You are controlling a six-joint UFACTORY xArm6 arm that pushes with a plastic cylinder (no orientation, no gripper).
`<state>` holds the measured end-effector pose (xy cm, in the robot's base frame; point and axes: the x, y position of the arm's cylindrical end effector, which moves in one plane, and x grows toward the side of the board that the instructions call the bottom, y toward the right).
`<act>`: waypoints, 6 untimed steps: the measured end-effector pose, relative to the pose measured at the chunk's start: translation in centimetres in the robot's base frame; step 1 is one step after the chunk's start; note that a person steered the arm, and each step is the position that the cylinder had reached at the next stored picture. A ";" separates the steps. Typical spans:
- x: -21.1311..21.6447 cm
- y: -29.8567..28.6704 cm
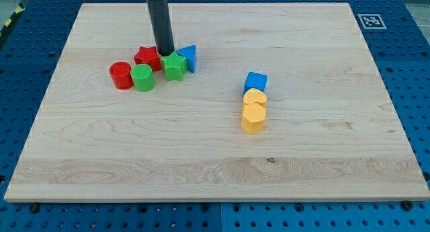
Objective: Place the blue triangle towards the top of the yellow heart
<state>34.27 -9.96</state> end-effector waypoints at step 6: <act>1.2 5.6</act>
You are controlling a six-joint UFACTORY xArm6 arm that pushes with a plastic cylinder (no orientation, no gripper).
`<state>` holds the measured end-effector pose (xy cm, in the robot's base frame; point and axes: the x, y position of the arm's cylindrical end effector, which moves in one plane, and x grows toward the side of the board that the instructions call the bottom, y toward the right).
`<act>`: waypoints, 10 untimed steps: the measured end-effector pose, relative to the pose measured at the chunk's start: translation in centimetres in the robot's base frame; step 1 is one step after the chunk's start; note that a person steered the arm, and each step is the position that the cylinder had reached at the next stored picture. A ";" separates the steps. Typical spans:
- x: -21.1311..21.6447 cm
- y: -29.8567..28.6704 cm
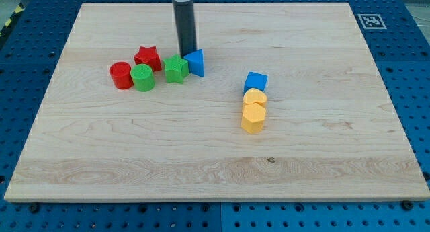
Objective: Place the blue triangle towards the top of the yellow heart
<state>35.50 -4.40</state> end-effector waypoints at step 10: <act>3.7 1.9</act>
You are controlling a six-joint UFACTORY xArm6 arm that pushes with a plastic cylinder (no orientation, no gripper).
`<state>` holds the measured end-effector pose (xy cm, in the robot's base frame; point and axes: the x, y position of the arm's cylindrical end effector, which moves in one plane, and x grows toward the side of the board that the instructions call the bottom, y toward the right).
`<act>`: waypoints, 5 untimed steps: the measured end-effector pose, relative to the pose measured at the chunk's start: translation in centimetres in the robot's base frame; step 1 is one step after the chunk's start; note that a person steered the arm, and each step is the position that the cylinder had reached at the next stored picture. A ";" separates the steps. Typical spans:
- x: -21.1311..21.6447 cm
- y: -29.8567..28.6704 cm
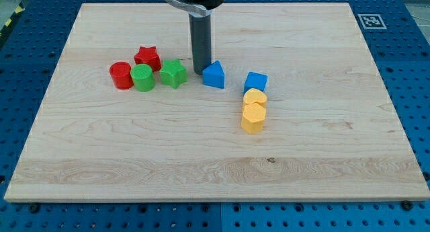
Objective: Place the blue triangle towards the top of the yellow heart
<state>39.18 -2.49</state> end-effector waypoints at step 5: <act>3.6 2.7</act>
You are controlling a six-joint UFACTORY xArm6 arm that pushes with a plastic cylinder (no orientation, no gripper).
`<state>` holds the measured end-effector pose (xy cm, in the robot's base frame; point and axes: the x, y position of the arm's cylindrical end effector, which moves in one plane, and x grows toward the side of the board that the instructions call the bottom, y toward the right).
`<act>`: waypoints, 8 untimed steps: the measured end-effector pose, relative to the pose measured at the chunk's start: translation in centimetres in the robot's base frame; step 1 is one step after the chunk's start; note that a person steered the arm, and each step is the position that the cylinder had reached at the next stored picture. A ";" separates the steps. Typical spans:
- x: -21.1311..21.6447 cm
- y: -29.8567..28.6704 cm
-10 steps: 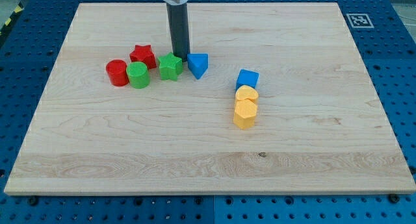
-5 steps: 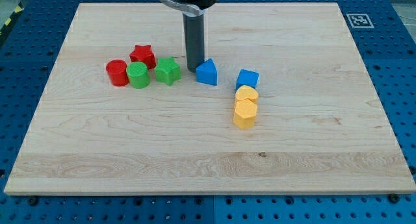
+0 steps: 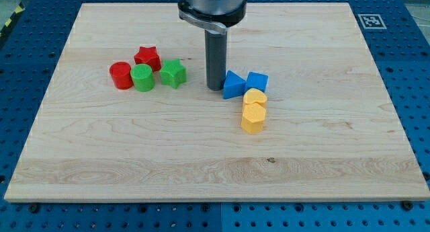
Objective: Place the blue triangle towards the top of the yellow heart
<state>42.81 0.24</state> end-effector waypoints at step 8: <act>3.5 2.9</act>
<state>46.29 3.11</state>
